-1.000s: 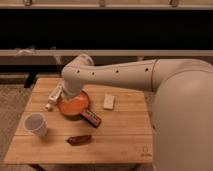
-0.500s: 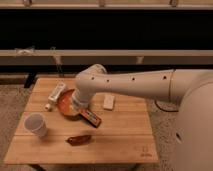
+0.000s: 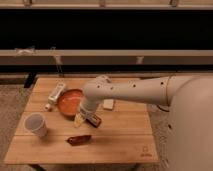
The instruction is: Place the eraser in the ceramic cup
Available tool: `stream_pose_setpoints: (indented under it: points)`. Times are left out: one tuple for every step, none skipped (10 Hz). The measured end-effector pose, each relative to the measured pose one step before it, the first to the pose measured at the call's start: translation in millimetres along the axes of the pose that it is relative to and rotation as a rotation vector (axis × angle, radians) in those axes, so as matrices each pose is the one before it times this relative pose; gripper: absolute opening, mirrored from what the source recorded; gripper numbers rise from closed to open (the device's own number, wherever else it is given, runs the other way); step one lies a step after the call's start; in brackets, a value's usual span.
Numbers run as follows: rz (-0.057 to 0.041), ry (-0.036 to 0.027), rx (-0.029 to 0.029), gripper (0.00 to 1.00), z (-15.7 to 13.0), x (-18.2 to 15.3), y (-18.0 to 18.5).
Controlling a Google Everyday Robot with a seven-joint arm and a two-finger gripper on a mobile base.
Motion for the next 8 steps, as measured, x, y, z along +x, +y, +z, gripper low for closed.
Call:
stream_pose_setpoints:
  points:
    - [0.02000,0.00659,0.01000,0.80,-1.49,6.48,-6.88]
    - [0.00973,0.00333,0.00742,0.80,-3.21,0.93,-3.73]
    - [0.00608,0.01225,0.00356,0.80,-0.22,2.10,-3.03]
    - [0.00383,0.01346,0.00189,0.80,3.80,-0.10,-3.68]
    - [0.00163,0.00280,0.00147,0.80,1.94,-1.99,-1.93]
    - [0.00635,0.00854,0.00279,0.80,3.23,0.69,-5.60]
    - [0.00961,0.00967,0.00341,0.80,3.38,1.26,-8.57]
    - [0.00527,0.00926,0.00419,0.80,4.51,-0.47,-11.19]
